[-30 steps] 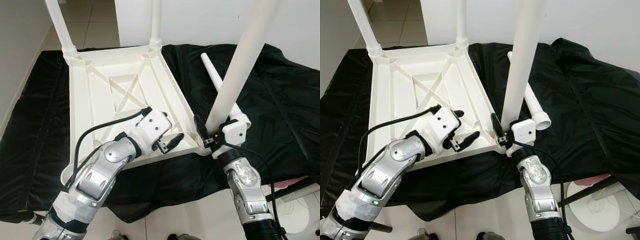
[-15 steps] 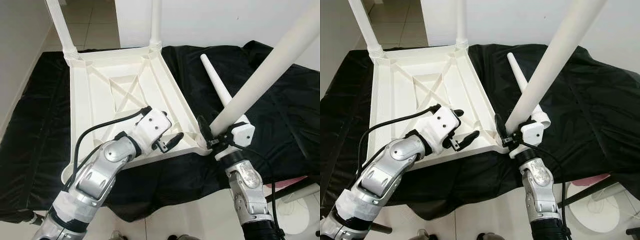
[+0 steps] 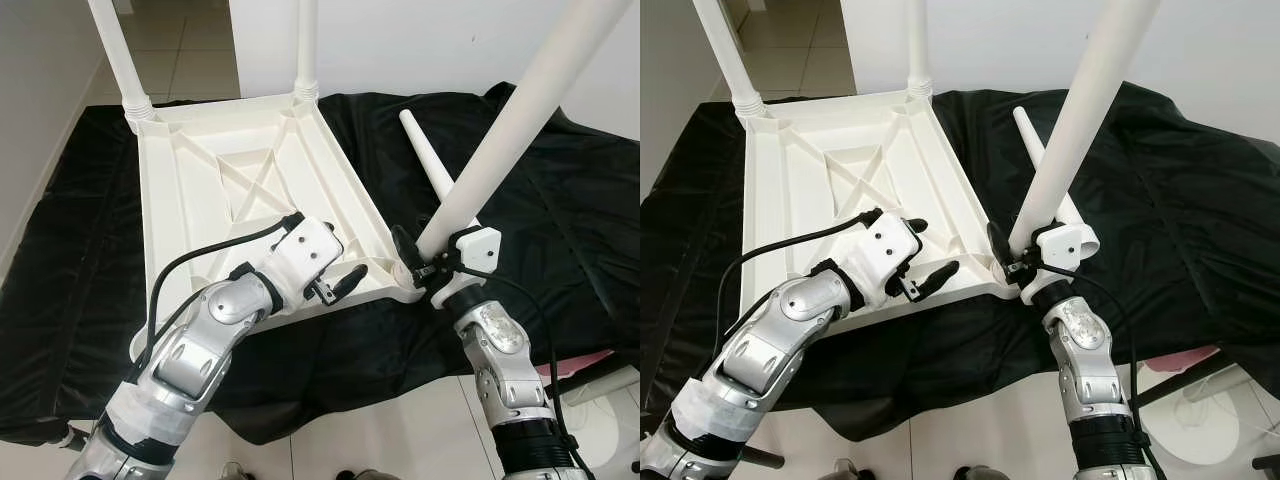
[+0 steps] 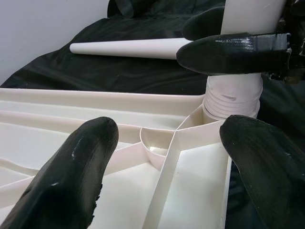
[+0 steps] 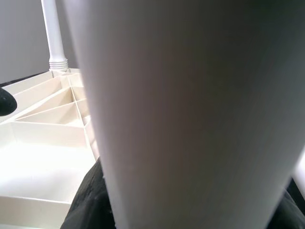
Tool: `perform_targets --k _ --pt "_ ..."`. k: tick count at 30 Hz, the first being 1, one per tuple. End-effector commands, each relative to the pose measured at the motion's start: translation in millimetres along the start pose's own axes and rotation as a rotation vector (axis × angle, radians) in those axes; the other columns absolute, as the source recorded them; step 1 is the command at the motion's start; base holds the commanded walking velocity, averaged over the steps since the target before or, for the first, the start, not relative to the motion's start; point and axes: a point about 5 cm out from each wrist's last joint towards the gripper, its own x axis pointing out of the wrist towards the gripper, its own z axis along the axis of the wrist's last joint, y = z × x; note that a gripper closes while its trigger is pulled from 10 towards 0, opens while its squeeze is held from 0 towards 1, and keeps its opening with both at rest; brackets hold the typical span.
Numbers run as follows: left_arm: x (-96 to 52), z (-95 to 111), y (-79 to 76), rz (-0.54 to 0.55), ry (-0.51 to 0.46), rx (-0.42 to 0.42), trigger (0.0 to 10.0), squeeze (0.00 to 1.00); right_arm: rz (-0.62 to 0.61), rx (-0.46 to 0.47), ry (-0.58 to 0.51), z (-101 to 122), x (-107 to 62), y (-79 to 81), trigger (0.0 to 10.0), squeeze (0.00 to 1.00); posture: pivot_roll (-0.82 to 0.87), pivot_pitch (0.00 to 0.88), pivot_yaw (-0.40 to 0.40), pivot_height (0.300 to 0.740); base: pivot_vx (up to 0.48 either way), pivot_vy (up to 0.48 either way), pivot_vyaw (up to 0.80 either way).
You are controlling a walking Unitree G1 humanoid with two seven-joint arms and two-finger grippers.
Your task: Building children table
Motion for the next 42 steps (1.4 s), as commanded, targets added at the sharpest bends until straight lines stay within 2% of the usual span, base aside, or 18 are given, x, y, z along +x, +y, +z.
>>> perform_targets --k 1,5,12,17,25,28,34,40,41,42 --pt "-0.6 4 0.4 -0.013 -0.004 0.014 10.0 0.00 0.003 0.086 0.315 -54 -21.9 5.3 10.0 0.00 -0.01 0.136 0.005 0.740 0.000 0.000 0.00" --pt "-0.6 4 -0.4 -0.013 -0.004 0.014 10.0 0.00 0.014 0.103 0.322 -52 -20.2 2.9 10.0 0.00 -0.01 0.137 0.003 0.740 0.000 0.000 0.00" --pt "-0.6 3 0.5 -0.008 -0.003 0.015 10.0 0.00 -0.018 0.229 0.353 -44 -12.9 -8.6 10.0 0.00 -0.01 0.137 0.004 0.740 0.000 0.000 0.00" --pt "-0.1 4 0.6 -0.010 -0.003 0.017 10.0 0.00 -0.025 0.258 0.356 -41 -10.8 -10.8 10.0 0.00 -0.01 0.134 0.003 0.740 0.000 0.000 0.00" --pt "-0.1 3 0.7 -0.009 -0.002 0.017 10.0 0.00 -0.010 0.211 0.367 -42 -11.1 -5.6 10.0 0.00 -0.01 0.133 0.005 0.740 0.000 0.000 0.00" --pt "0.3 3 1.4 -0.007 -0.003 0.018 10.0 0.00 0.029 0.096 0.333 -38 -11.7 0.5 10.0 0.00 -0.01 0.130 0.004 0.740 0.000 0.000 0.00" --pt "0.4 4 1.4 -0.005 -0.004 0.018 10.0 0.00 0.068 0.018 0.318 -41 -17.5 8.7 10.0 0.00 -0.01 0.127 0.004 0.740 0.000 0.000 0.00" --pt "0.9 3 1.4 -0.007 -0.005 0.019 10.0 0.00 0.074 0.030 0.318 -49 -26.2 12.1 10.0 0.00 -0.02 0.122 0.007 0.740 0.000 0.000 0.00" --pt "1.5 4 1.3 -0.010 -0.006 0.021 10.0 0.00 0.057 0.069 0.322 -55 -30.9 10.7 10.0 0.00 -0.02 0.118 0.011 0.740 0.000 0.000 0.00" --pt "1.5 4 1.3 -0.010 -0.006 0.021 10.0 0.00 0.057 0.069 0.322 -55 -30.9 10.7 10.0 0.00 -0.02 0.118 0.011 0.740 0.000 0.000 0.00"
